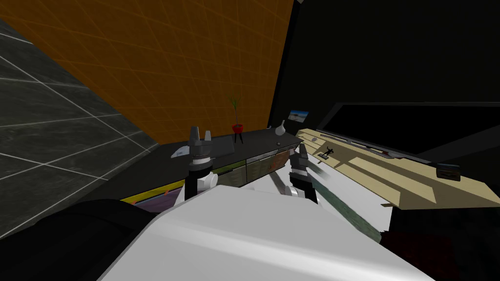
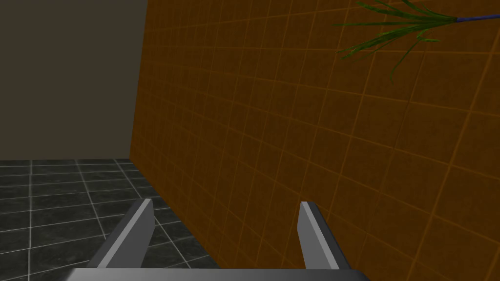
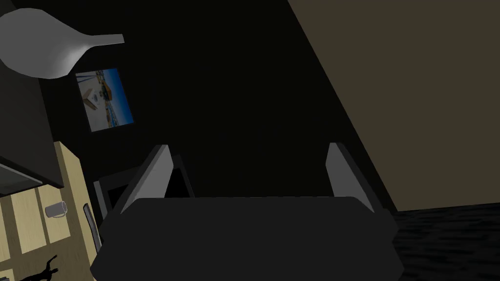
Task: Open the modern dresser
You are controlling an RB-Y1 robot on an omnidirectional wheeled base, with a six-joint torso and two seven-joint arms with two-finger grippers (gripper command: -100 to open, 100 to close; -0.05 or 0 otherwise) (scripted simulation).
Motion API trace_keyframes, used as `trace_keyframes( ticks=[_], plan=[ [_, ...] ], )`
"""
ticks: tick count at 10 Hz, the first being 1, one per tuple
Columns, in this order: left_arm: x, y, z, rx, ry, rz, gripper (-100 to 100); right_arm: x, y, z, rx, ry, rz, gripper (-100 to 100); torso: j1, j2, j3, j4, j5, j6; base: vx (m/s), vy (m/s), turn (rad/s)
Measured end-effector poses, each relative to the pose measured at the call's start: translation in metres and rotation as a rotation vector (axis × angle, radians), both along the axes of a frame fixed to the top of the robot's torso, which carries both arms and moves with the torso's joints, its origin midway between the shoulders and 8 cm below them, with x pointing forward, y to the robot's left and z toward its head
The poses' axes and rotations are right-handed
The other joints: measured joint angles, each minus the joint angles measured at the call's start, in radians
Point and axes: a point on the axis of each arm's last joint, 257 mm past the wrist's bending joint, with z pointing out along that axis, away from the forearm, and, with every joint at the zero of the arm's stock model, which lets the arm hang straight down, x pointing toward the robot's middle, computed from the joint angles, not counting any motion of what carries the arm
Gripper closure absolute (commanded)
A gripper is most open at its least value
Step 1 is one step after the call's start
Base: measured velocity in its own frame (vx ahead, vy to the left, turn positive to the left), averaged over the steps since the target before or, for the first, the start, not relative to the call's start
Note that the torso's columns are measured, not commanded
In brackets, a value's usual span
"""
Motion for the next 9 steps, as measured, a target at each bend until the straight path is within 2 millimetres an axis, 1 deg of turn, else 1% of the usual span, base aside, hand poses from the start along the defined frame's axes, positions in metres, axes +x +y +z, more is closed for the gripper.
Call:
trace_keyframes(
  ticks=[1, 2, 9],
  plan=[
    [0.0000, 0.0000, 0.0000, 0.000, 0.000, 0.000, 0, 0.0000, 0.0000, 0.0000, 0.000, 0.000, 0.000, 0, 0.000, 0.040, -0.082, 0.041, 0.000, 0.000, 0.000, 0.000, 0.000],
    [0.0000, 0.0000, 0.0000, 0.000, 0.000, 0.000, 0, 0.0000, 0.0000, 0.0000, 0.000, 0.000, 0.000, 0, 0.000, 0.104, -0.209, 0.105, 0.000, 0.000, 0.000, 0.000, 0.000],
    [-0.0001, 0.0000, 0.0001, 0.000, 0.000, 0.000, 0, -0.0001, 0.0000, 0.0002, 0.000, 0.000, 0.000, 0, 0.000, 0.618, -1.234, 0.617, 0.000, 0.000, 0.000, 0.000, 0.000]
  ],
)
